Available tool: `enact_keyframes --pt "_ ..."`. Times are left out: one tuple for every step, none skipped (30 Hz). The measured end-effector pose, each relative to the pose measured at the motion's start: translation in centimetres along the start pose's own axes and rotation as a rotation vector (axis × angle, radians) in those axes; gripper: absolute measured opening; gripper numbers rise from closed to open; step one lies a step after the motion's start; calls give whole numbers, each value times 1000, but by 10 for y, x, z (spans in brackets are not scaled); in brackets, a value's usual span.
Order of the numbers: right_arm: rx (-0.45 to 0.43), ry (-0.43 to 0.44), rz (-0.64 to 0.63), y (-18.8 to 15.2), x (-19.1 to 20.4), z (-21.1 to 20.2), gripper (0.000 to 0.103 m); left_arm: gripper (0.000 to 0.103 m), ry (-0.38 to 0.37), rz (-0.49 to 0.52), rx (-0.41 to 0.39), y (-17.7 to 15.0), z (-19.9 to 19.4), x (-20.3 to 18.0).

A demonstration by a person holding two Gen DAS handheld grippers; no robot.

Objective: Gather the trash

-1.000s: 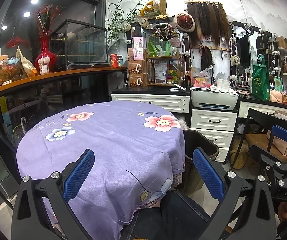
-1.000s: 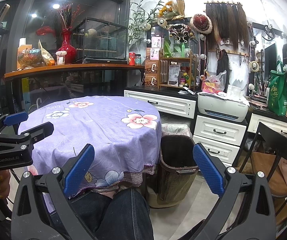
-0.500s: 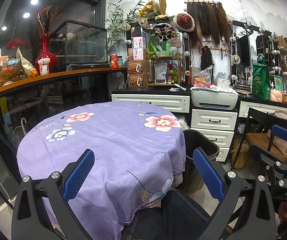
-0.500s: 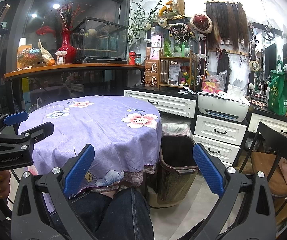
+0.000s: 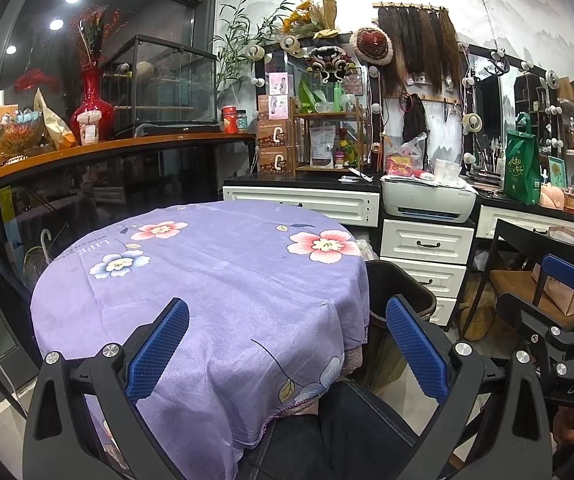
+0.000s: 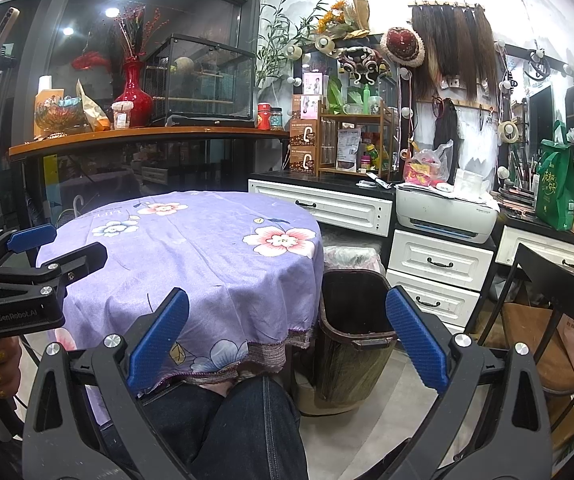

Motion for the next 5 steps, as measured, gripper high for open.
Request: enact_keyframes --pt "1 1 0 -1 1 0 97 98 0 -1 0 0 0 0" --pt "1 0 1 -1 1 0 97 98 -1 -1 1 0 0 1" --pt "0 0 0 0 0 0 97 98 -2 0 2 0 0 1" --pt "0 0 0 0 0 0 97 98 1 1 0 0 -1 1" --pt "0 0 0 0 0 0 97 98 0 2 0 0 1 0"
Point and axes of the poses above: each gripper's, at about its wrist camera, not at the fingertips, and z roughly the way its jaws point, x to its left, y to its top, the point moved 7 cm from there along z, roughly the way its jaws point, and after that the axes turned 6 degrees about -y, right-handed, at the moved point
